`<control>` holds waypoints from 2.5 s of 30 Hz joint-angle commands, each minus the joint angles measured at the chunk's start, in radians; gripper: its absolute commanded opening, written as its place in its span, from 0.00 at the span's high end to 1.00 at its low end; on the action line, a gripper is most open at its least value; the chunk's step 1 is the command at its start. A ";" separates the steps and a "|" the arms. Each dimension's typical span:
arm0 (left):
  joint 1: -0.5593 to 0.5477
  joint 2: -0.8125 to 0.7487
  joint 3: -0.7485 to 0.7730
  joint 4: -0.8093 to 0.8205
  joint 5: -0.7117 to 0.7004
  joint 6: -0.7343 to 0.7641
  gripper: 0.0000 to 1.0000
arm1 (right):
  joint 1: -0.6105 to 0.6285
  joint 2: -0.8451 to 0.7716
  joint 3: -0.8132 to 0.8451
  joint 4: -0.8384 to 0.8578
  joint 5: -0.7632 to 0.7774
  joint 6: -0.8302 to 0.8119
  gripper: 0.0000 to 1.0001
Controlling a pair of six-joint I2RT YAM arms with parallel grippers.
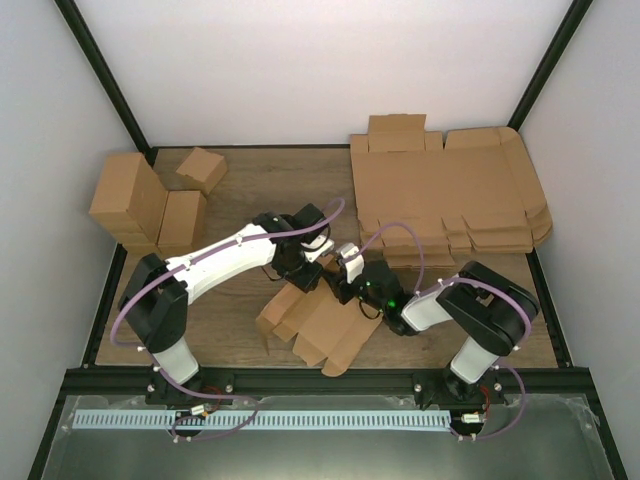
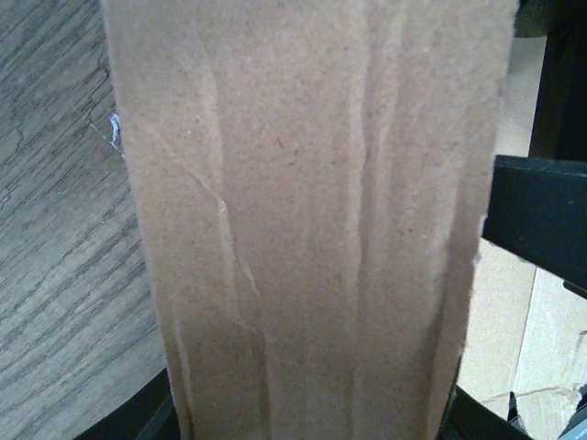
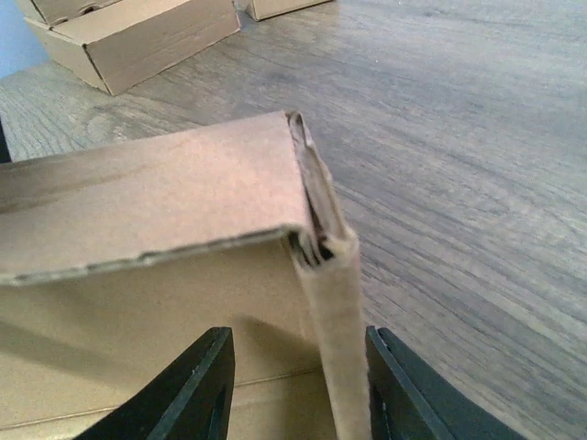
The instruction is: Fold the paper box
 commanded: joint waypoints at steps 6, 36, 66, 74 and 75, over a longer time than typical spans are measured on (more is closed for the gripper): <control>0.000 -0.016 0.010 -0.011 0.032 0.021 0.56 | 0.006 -0.017 0.026 0.017 0.036 -0.040 0.68; 0.001 -0.003 0.008 -0.014 0.067 0.028 0.56 | 0.005 -0.013 0.049 0.022 0.074 -0.049 0.79; 0.004 -0.611 -0.147 0.193 -0.334 -0.259 0.00 | -0.018 -0.206 0.136 -0.562 0.389 0.471 0.99; 0.004 -0.832 -0.268 0.313 -0.251 -0.625 0.00 | -0.041 -0.249 0.218 -0.787 0.438 0.840 0.99; 0.005 -0.861 -0.299 0.347 -0.228 -0.678 0.00 | -0.041 -0.253 0.223 -0.781 0.455 0.855 0.99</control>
